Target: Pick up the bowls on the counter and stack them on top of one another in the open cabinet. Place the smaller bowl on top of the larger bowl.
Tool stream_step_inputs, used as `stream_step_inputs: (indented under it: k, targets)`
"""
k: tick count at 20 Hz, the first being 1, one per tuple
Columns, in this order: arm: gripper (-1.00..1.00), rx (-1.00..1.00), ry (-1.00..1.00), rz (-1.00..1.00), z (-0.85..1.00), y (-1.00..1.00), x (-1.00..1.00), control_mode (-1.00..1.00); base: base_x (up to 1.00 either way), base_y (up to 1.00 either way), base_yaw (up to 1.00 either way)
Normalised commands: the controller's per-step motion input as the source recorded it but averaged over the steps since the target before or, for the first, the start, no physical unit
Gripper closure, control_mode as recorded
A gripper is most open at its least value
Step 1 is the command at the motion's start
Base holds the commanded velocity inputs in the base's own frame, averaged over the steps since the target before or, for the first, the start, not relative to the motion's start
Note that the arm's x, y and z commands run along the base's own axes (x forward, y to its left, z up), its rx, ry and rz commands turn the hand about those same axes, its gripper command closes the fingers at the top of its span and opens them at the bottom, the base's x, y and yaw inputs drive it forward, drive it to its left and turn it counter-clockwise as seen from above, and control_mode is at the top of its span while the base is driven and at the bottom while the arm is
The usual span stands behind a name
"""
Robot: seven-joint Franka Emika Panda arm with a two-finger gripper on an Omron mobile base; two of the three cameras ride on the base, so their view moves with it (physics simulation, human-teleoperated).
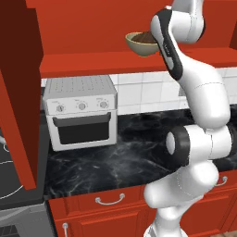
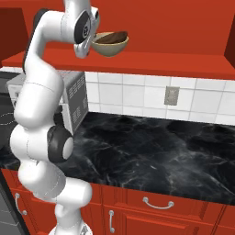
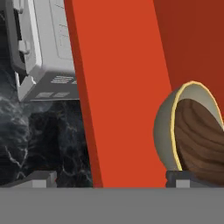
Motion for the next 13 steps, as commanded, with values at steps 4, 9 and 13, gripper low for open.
stream_step_inputs:
  k: [4,9,13]
  targets:
    - [-1.0,0.01,-0.04,-0.04,0.04,-0.04,-0.76,-1.0,0.0,0.0,0.0]
    - [-1.0,0.01,-0.04,-0.04,0.03,-0.03,-0.75,-1.0,0.0,0.0,0.0]
    - [-1.0,0.0,-0.04,-0.04,0.0,-0.01,-0.73,-1.0,0.0,0.0,0.0]
